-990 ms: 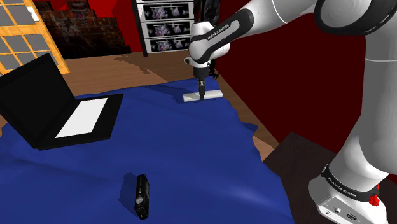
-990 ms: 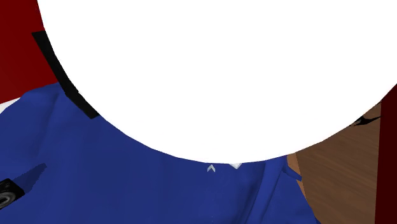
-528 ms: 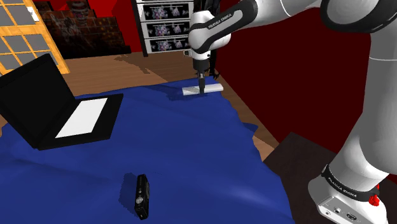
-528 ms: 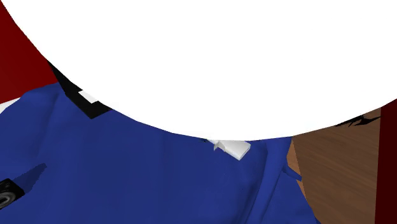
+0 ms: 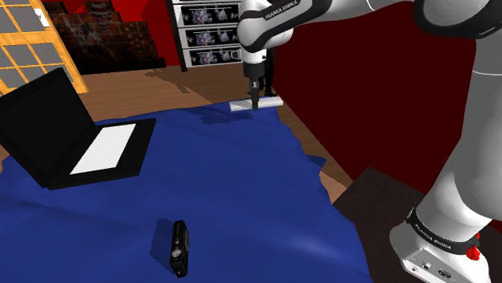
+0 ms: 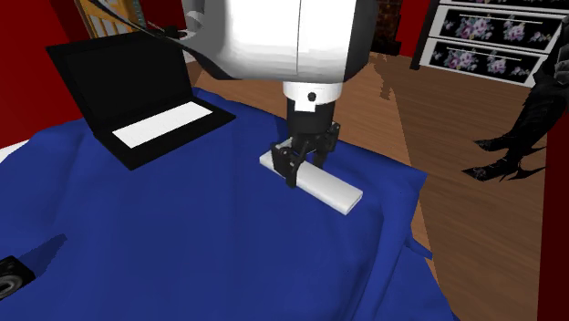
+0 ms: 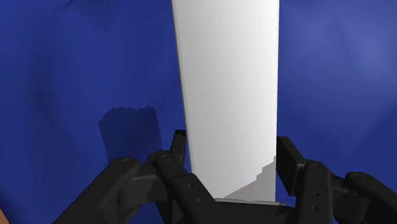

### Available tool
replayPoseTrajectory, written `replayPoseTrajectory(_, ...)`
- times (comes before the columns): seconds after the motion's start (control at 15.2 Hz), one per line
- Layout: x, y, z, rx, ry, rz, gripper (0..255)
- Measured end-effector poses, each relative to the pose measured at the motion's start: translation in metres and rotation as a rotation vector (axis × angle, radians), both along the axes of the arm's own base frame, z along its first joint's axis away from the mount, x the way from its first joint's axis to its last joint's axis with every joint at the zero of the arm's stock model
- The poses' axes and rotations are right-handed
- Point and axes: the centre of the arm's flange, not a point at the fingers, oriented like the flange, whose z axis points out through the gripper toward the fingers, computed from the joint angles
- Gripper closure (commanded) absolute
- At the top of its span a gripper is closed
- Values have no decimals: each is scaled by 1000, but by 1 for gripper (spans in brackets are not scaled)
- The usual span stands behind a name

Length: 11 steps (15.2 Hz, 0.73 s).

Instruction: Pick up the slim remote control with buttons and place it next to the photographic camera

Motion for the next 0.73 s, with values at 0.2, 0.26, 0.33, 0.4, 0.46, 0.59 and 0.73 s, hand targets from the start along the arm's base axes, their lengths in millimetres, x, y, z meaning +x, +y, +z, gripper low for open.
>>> replayPoseTrajectory(0.2,0,0,15,0,0,0,255)
replayPoseTrajectory(0.26,0,-1,20,0,0,0,255)
replayPoseTrajectory(0.33,-5,4,23,0,0,0,255)
replayPoseTrajectory(0.4,-12,11,24,0,0,0,255)
replayPoseTrajectory(0.46,-21,18,25,0,0,0,255)
replayPoseTrajectory(0.59,-39,37,26,0,0,1,255)
replayPoseTrajectory(0.73,-56,54,26,0,1,1,255)
